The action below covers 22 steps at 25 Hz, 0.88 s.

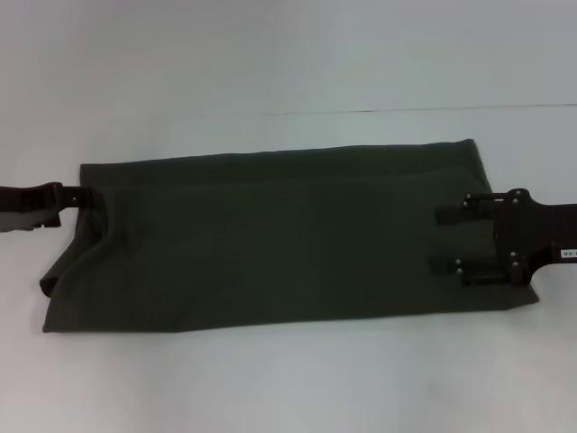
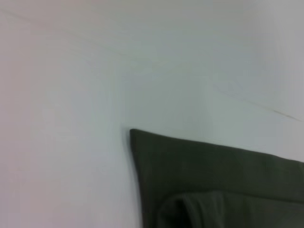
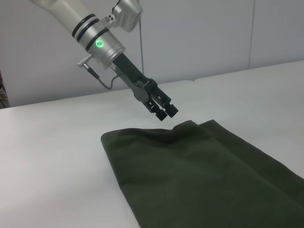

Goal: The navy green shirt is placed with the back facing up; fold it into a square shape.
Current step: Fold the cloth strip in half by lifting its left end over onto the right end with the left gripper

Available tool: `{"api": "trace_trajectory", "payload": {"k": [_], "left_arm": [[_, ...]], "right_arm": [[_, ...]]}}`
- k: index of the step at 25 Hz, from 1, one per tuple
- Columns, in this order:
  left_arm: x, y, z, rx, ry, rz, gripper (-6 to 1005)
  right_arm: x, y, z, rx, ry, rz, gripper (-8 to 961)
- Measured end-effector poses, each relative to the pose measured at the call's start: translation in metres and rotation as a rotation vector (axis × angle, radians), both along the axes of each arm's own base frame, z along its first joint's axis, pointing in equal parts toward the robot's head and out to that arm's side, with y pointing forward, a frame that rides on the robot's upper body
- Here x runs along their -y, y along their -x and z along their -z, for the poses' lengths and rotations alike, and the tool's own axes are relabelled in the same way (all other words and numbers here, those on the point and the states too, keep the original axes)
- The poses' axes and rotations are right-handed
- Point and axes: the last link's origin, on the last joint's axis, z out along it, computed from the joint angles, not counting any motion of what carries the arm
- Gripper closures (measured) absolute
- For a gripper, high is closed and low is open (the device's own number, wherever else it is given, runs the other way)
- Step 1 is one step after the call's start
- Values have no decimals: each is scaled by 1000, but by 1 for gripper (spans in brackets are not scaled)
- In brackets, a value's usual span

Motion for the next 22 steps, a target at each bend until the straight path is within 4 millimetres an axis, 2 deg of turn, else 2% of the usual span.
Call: {"api": "trace_trajectory", "payload": {"k": [13,22], "left_arm": [[6,2,20,19,48,-14,124],[4,-15,33,43,97,23,125]], "right_arm": [[-1,1,0,1,1,-2,187],[-2,1,-1,4,-1,-5,188]]}}
